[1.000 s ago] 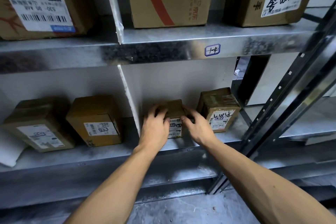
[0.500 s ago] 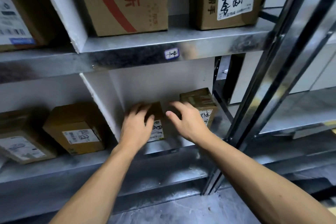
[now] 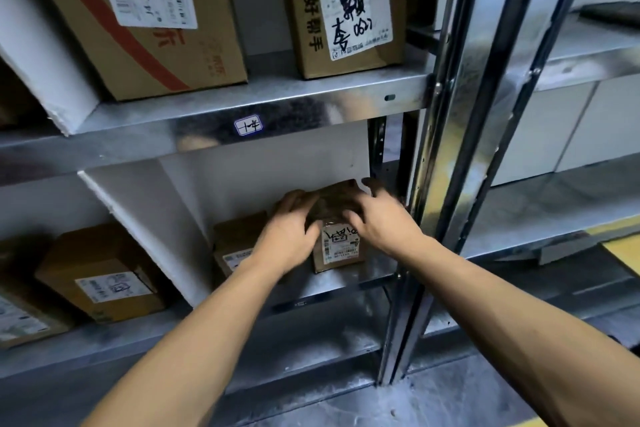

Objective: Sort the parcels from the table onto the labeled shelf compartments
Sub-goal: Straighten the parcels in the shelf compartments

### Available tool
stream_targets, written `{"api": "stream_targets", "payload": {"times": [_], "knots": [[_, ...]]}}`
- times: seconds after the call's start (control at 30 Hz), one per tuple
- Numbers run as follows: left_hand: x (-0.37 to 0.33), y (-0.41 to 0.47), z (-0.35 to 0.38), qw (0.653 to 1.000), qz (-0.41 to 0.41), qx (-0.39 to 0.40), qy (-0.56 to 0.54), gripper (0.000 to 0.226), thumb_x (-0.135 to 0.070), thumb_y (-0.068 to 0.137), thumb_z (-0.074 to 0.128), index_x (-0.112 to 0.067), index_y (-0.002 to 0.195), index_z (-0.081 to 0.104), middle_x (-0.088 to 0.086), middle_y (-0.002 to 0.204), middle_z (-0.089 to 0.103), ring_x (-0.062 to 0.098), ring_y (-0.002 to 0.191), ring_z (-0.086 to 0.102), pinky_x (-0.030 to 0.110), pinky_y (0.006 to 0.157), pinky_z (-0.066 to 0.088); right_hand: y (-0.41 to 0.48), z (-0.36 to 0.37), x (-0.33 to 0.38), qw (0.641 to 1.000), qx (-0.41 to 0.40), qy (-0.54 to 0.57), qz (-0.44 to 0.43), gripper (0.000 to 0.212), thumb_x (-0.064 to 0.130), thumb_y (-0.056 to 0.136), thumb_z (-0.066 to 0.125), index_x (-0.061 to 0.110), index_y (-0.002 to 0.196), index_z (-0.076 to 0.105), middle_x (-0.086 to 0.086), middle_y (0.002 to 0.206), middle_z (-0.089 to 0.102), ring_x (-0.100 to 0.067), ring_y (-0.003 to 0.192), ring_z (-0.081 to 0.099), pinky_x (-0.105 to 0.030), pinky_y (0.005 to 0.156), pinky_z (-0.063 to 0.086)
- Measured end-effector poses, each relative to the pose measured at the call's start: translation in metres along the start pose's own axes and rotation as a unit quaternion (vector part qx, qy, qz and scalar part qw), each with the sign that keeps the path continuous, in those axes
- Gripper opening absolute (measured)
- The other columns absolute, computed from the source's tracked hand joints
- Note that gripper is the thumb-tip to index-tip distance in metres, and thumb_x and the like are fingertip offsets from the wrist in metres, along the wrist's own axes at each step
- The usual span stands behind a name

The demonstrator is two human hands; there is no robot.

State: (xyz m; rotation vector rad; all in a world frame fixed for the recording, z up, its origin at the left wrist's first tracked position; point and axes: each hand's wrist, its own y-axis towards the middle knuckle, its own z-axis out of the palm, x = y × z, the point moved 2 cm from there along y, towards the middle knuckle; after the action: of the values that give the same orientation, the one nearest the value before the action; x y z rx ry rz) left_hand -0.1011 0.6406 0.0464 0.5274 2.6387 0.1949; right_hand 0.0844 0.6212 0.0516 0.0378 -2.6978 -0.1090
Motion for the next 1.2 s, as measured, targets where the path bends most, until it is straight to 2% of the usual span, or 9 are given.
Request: {"api": "stream_targets", "payload": {"times": [0.1, 0.2, 0.3, 0.4, 0.6, 0.8, 1.2], "knots": [[-0.002, 0.004, 0.011, 1.0, -0.021, 0.016, -0.004, 0.058, -0.034, 0.094, 0.058, -0.024, 0.147, 0.039, 0.007, 0.15, 0.034, 0.027, 0.136, 0.038, 0.031, 0.114, 0.028, 0.004, 0.012, -0.005, 0.999, 0.02, 0.034, -0.007, 0.044, 0.036, 0.099, 0.054, 0.024, 0.141, 0.053, -0.027, 0.132, 0.054, -0.042, 0.126, 0.051, -0.043, 0.107, 0.044], [-0.001, 0.002, 0.021, 0.998, -0.059, 0.021, -0.029, 0.052, -0.035, 0.095, 0.057, -0.024, 0.144, 0.044, 0.01, 0.151, 0.036, 0.03, 0.133, 0.042, 0.031, 0.111, 0.031, 0.004, 0.022, -0.015, 0.995, 0.04, 0.085, -0.013, 0.046, 0.033, 0.1, 0.054, 0.024, 0.145, 0.05, -0.022, 0.133, 0.059, -0.038, 0.124, 0.054, -0.037, 0.106, 0.043], [-0.001, -0.002, 0.027, 0.993, -0.089, 0.004, -0.079, 0.046, -0.034, 0.096, 0.054, -0.03, 0.141, 0.046, 0.009, 0.142, 0.049, 0.031, 0.123, 0.052, 0.031, 0.104, 0.04, 0.003, 0.026, -0.024, 0.989, 0.023, 0.147, -0.019, 0.044, 0.034, 0.101, 0.053, 0.025, 0.144, 0.051, -0.01, 0.136, 0.062, -0.028, 0.125, 0.057, -0.027, 0.102, 0.039], [-0.005, -0.01, 0.034, 0.987, -0.101, -0.028, -0.122, 0.046, -0.032, 0.096, 0.056, -0.026, 0.141, 0.048, 0.007, 0.135, 0.057, 0.029, 0.12, 0.055, 0.027, 0.1, 0.038, 0.0, 0.029, -0.027, 0.983, -0.003, 0.181, -0.03, 0.041, 0.033, 0.102, 0.054, 0.025, 0.142, 0.055, -0.004, 0.136, 0.063, -0.023, 0.126, 0.056, -0.02, 0.095, 0.034], [-0.008, -0.01, 0.041, 0.981, -0.115, -0.049, -0.145, 0.046, -0.033, 0.096, 0.057, -0.026, 0.141, 0.049, 0.008, 0.131, 0.06, 0.027, 0.119, 0.056, 0.026, 0.099, 0.04, -0.006, 0.033, -0.032, 0.976, -0.041, 0.214, -0.028, 0.04, 0.03, 0.101, 0.056, 0.022, 0.14, 0.057, -0.006, 0.134, 0.064, -0.025, 0.125, 0.056, -0.02, 0.095, 0.034], [-0.014, -0.003, 0.049, 0.975, -0.134, -0.062, -0.167, 0.044, -0.033, 0.095, 0.058, -0.026, 0.138, 0.052, 0.007, 0.129, 0.062, 0.027, 0.118, 0.056, 0.017, 0.093, 0.035, -0.005, 0.035, -0.033, 0.968, -0.053, 0.245, 0.001, 0.038, 0.027, 0.102, 0.053, 0.023, 0.139, 0.058, -0.005, 0.135, 0.063, -0.024, 0.125, 0.056, -0.021, 0.096, 0.034], [-0.005, -0.007, 0.046, 0.974, -0.14, -0.066, -0.166, 0.045, -0.033, 0.095, 0.06, -0.028, 0.138, 0.052, 0.005, 0.13, 0.061, 0.025, 0.118, 0.055, 0.021, 0.092, 0.035, -0.005, 0.036, -0.037, 0.97, -0.035, 0.239, -0.019, 0.041, 0.031, 0.101, 0.055, 0.024, 0.142, 0.054, -0.005, 0.136, 0.063, -0.024, 0.124, 0.057, -0.023, 0.097, 0.037]]}}
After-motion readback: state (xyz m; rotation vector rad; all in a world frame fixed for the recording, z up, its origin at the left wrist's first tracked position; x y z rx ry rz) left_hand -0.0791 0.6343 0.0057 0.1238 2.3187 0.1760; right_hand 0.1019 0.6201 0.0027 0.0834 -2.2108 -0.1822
